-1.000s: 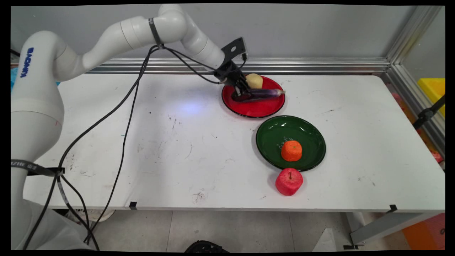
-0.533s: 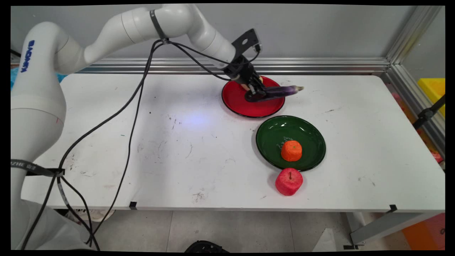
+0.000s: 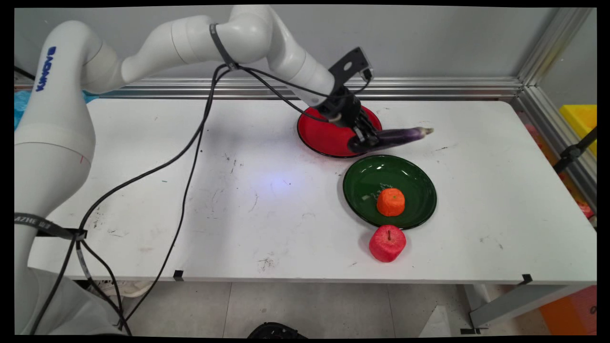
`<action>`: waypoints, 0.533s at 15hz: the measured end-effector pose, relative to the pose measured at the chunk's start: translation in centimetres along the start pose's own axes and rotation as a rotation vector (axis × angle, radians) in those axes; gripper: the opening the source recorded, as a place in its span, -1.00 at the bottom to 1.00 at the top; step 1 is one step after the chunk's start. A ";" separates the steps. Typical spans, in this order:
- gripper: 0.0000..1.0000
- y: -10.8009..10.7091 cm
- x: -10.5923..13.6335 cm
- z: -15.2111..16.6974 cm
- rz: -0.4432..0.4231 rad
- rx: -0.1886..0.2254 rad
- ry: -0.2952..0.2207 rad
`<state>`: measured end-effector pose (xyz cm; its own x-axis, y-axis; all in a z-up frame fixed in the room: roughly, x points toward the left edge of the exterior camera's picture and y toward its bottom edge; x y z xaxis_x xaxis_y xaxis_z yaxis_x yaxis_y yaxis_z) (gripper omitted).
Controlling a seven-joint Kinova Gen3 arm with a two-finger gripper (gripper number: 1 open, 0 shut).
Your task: Place the picked object on the green plate
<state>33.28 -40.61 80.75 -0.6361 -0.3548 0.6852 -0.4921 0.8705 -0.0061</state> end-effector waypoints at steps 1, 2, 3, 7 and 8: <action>-1.00 0.5 0.1 0.2 -0.002 -0.003 0.001; -1.00 0.8 0.1 0.4 -0.003 -0.006 0.001; -1.00 1.3 0.1 0.7 -0.005 -0.010 0.001; -1.00 2.7 -0.1 1.7 -0.011 -0.022 -0.003; -1.00 3.1 -0.2 2.0 -0.013 -0.025 -0.005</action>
<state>30.70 -38.53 79.19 -0.6325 -0.3681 0.6815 -0.4857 0.8739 0.0212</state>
